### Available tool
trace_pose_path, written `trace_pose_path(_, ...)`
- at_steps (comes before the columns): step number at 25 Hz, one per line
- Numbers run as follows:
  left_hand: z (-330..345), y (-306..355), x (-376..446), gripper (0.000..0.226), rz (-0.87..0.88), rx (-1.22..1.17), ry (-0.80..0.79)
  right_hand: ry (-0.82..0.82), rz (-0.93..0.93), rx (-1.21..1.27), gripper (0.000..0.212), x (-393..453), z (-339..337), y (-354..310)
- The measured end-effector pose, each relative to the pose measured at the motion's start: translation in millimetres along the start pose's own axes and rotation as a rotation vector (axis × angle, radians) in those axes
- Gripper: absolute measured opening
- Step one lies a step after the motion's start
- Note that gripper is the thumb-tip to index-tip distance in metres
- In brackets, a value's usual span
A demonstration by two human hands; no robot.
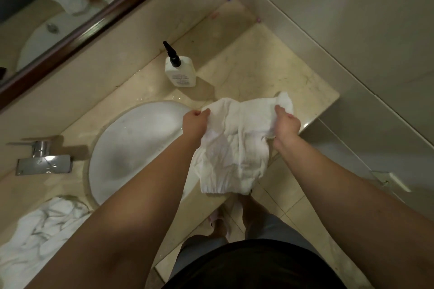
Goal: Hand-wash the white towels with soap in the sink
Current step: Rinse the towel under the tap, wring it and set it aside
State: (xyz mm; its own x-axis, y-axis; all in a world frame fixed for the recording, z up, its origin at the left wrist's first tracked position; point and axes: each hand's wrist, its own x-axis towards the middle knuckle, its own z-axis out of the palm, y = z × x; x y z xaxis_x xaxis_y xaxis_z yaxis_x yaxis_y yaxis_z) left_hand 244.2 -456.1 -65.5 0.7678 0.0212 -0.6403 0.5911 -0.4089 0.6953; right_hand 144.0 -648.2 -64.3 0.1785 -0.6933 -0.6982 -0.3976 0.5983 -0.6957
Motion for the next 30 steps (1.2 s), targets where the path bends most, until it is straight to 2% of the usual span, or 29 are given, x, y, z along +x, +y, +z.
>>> trace_pose_path(2,-6.1,5.1,-10.1,0.023,0.029,-0.044,0.055,-0.066,0.192,0.064,0.034,-8.4,-10.8,-0.1)
trace_pose_path(3,-9.4,6.3,-14.6,0.025,0.039,-0.067,0.075,-0.076,0.194,0.043,0.040,-11.2,-16.1,0.1)
trace_pose_path(6,-19.5,13.8,-30.8,0.029,0.067,-0.133,0.052,0.016,-0.015,-0.112,0.046,-29.8,-34.7,-13.3)
trace_pose_path(10,-29.6,32.0,-57.8,0.022,0.178,-0.129,0.023,0.046,-0.269,-0.138,0.028,-73.6,-60.1,-48.7)
trace_pose_path(15,-36.4,72.8,-84.3,0.021,0.379,-0.137,-0.004,0.097,-0.431,-0.154,0.024,-115.4,-102.0,-94.8)
trace_pose_path(18,-44.6,112.4,-98.4,0.019,0.415,-0.183,0.010,0.168,-0.467,-0.113,0.020,-132.5,-129.5,-133.7)
trace_pose_path(21,-54.9,148.7,-107.6,0.025,0.445,-0.225,-0.020,0.161,-0.411,0.008,0.028,-146.3,-156.2,-163.6)
trace_pose_path(24,-62.1,178.4,-111.3,0.031,0.519,-0.145,-0.112,0.116,-0.402,0.008,0.013,-158.2,-174.2,-182.3)
trace_pose_path(27,-65.5,212.3,-123.0,0.029,0.638,-0.089,-0.135,0.197,-0.548,0.119,0.007,-169.0,-191.8,-204.0)
trace_pose_path(30,-65.7,238.0,-126.8,0.021,0.718,-0.148,-0.074,0.255,-0.652,0.213,0.020,-168.5,-207.1,-217.8)
